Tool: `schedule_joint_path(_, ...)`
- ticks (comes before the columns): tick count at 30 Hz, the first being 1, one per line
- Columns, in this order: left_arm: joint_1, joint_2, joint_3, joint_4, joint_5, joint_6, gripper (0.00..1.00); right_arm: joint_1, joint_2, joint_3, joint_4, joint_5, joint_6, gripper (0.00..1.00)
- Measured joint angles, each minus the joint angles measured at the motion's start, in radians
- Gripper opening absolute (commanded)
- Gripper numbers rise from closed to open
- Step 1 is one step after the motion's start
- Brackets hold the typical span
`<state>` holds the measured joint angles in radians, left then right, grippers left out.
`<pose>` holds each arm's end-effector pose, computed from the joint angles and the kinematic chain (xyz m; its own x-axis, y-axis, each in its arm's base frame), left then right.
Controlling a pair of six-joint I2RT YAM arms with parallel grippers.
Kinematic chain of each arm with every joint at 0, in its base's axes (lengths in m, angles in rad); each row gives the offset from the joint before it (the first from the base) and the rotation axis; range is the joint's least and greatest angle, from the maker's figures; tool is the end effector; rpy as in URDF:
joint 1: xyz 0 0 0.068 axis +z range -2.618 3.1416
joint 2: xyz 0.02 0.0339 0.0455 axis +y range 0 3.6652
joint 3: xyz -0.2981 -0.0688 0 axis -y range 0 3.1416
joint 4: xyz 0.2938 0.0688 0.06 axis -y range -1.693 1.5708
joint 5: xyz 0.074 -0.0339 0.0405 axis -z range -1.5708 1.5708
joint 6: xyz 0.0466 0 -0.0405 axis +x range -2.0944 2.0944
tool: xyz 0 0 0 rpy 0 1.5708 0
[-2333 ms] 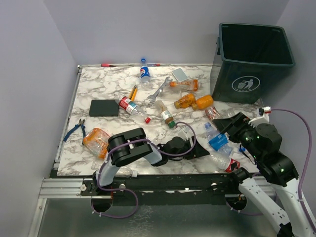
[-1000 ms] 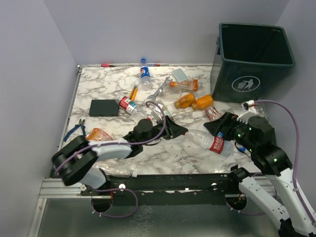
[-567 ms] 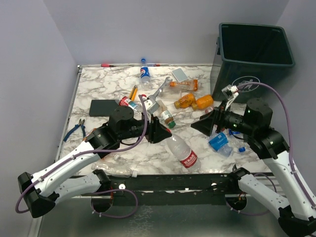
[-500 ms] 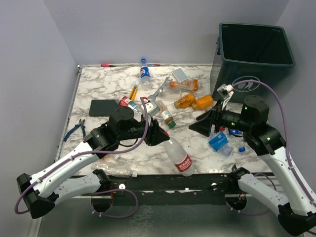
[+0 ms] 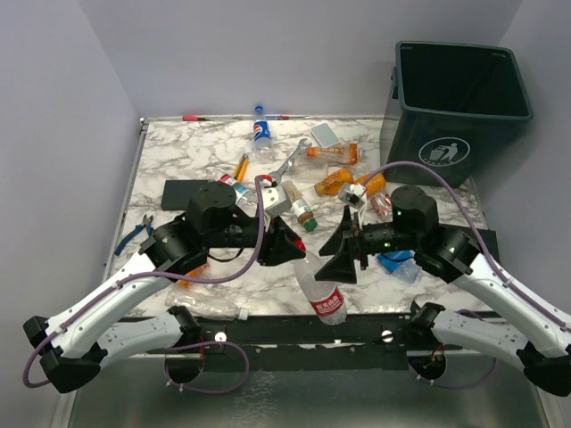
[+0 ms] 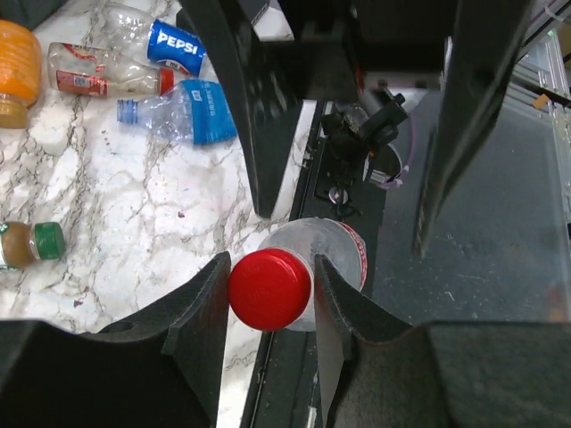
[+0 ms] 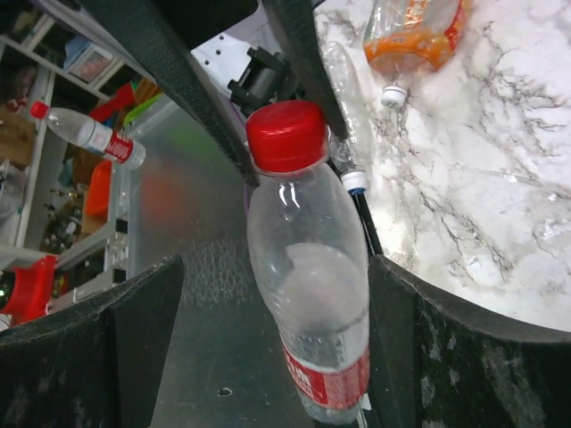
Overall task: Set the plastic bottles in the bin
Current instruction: Pick up the plastic bottle from the corner of the board, then place the plastic bottle in the trash bin.
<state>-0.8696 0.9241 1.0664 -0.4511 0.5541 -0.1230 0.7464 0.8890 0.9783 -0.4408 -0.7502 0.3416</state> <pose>0.1303 -0.1923 0.4179 -0.3140 0.2101 -0.9259 0.9417 0.1928 -0.2756 0.1406 0.1733 0.3937 -0.5620 -0.1860 -0.8060 -0.8261 0.1748 0.5357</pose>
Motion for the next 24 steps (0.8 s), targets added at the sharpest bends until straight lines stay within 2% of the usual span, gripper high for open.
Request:
schedule_joint_path(3, 0.0, 0.025, 0.027, 0.002, 0.008, 0.004, 0.0, 0.084, 0.021, -0.018, 0.043, 0.048, 0.01, 0.88)
schedule_joint_path(12, 0.0, 0.044, 0.039, 0.022, 0.011, 0.001, 0.0, 0.186, 0.061, -0.029, 0.104, 0.224, 0.023, 0.86)
schedule_joint_path(15, 0.0, 0.044, 0.039, 0.034, 0.014, -0.005, 0.0, 0.204, 0.07, -0.035, 0.115, 0.281, 0.023, 0.76)
schedule_joint_path(17, 0.0, 0.044, 0.039, 0.046, 0.014, -0.01, 0.0, 0.209, 0.071, -0.043, 0.121, 0.301, 0.023, 0.59)
schedule_joint_path(19, 0.0, 0.044, 0.039, 0.055, 0.012, -0.013, 0.0, 0.211, 0.074, -0.053, 0.133, 0.316, 0.028, 0.47)
schedule_joint_path(20, 0.002, 0.044, 0.039, 0.055, 0.008, -0.015, 0.08, 0.213, 0.075, -0.057, 0.14, 0.319, 0.032, 0.44)
schedule_joint_path(21, 0.003, 0.045, 0.039, 0.054, 0.009, -0.016, 0.23, 0.215, 0.074, -0.061, 0.149, 0.328, 0.036, 0.42)
schedule_joint_path(22, 0.004, 0.044, 0.039, 0.055, 0.005, -0.021, 0.41, 0.215, 0.069, -0.068, 0.157, 0.338, 0.039, 0.41)
schedule_joint_path(24, 0.004, 0.04, 0.038, 0.061, -0.016, -0.03, 0.7, 0.218, 0.054, -0.083, 0.177, 0.356, 0.051, 0.39)
